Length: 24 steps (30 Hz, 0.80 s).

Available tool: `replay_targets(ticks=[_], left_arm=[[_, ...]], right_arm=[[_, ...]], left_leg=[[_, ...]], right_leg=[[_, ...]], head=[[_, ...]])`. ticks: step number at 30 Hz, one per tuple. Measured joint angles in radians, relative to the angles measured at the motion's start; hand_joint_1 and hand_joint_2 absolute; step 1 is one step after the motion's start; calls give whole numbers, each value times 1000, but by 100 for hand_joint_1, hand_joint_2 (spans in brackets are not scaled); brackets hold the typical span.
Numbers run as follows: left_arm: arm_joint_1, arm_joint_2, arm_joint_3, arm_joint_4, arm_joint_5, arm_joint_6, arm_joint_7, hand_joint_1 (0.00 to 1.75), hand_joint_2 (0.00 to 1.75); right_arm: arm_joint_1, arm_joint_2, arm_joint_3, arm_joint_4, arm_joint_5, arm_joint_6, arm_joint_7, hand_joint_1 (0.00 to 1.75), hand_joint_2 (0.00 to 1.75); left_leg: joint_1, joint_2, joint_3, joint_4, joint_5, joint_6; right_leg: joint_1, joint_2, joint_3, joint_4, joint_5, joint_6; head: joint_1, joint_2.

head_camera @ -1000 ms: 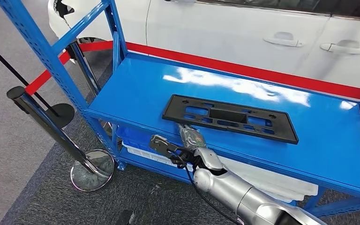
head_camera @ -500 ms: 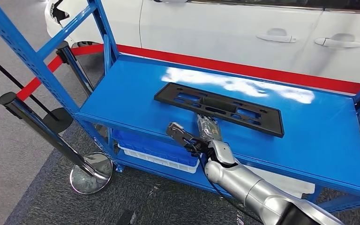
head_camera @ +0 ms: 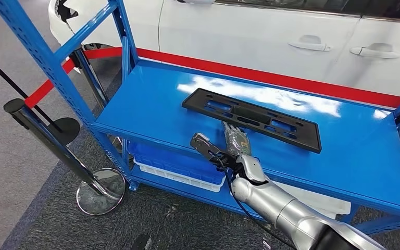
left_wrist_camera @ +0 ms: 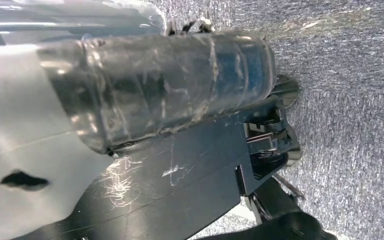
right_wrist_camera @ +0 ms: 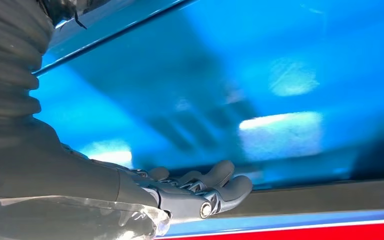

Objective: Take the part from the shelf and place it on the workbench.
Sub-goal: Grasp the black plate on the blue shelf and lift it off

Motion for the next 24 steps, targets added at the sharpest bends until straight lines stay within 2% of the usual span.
replay_targets(ticks=[2, 3, 4, 6, 10, 12, 14, 15, 16, 17, 19, 20, 22, 24], left_arm=[[0, -3, 0, 0, 0, 1, 2, 0, 0], [-1, -4, 0, 0, 0, 1, 3, 0, 0], [-1, -5, -1, 0, 0, 2, 5, 0, 0], [-2, -5, -2, 0, 0, 4, 7, 0, 0], [-3, -4, -8, 0, 1, 8, 6, 0, 0], [-3, -4, -9, 0, 2, 10, 1, 0, 0], [-5, -4, -12, 0, 3, 10, -4, 0, 0], [-5, -5, -14, 0, 3, 10, -5, 0, 0], [-6, -4, -15, 0, 3, 10, -6, 0, 0], [-6, -4, -16, 0, 3, 10, -6, 0, 0], [-6, -4, -18, 0, 3, 11, -6, 0, 0], [-6, -4, -18, 0, 3, 12, -5, 0, 0], [-5, -4, -20, 0, 3, 12, -4, 0, 0], [-5, -4, -23, 0, 3, 12, -3, 0, 0]], right_arm=[[0, -9, -7, 0, -11, -4, -14, 0, 87], [-1, -12, -11, -2, -21, -5, -26, 0, 44], [-2, -13, -15, -4, -34, -3, -41, 0, 0], [-3, -12, -20, -15, -58, 4, -68, 0, 0], [-3, -6, -34, -52, -139, 63, -152, 0, 0], [-3, 5, -41, -88, -209, 123, -227, 0, 0], [-1, 19, -44, -131, -265, 166, -279, 0, 0], [0, 26, -44, -153, -282, 173, -286, 0, 0], [1, 32, -44, -175, -293, 174, -286, 0, 0], [1, 37, -44, -197, -301, 171, -285, 0, 44], [-2, 43, -44, -236, -312, 160, -286, 0, 131], [-4, 46, -44, -252, -313, 152, -286, 0, 175], [-8, 49, -44, -278, -315, 138, -287, 0, 175], [-9, 50, -44, -298, -321, 130, -291, 0, 175]], left_leg=[[4, 2, 4, -8, 7, 14], [5, 2, 4, -4, 6, 15], [4, 0, 1, 3, 2, 10], [2, -1, -6, 18, -4, -1], [2, -1, -17, 32, -13, -19], [5, 0, -48, 104, -57, -30], [6, 0, -106, 230, -112, -38], [7, 0, -130, 279, -124, -39], [7, 0, -141, 296, -120, -38], [6, 0, -132, 274, -97, -36], [5, 0, -75, 147, -31, -27], [3, -1, -44, 82, -8, -24], [-3, -2, -13, 16, 3, -18], [-5, -3, -8, 4, 5, -11]], right_leg=[[-5, -3, -37, 89, -28, 14], [-8, -4, -38, 100, -28, 19], [-10, -5, -9, 44, -2, 21], [-11, -3, 30, -34, 18, 16], [-9, -2, 32, -46, 21, -8], [-11, -3, 34, -51, 24, -18], [-9, -3, 34, -51, 24, -22], [-7, -3, 35, -51, 23, -24], [-5, -3, 35, -51, 23, -25], [-4, -4, 37, -51, 22, -25], [-3, -3, 40, -51, 21, -26], [-1, -1, 40, -51, 20, -25], [0, 1, 37, -54, 22, -19], [0, 1, 37, -60, 24, -9]], head=[[1, 0], [2, 0], [2, 0], [3, 0], [2, 0], [-2, 0], [-4, 0], [-4, 0], [-4, 0], [-3, 0], [-3, 0], [-3, 0], [-3, 0], [-2, 0]])
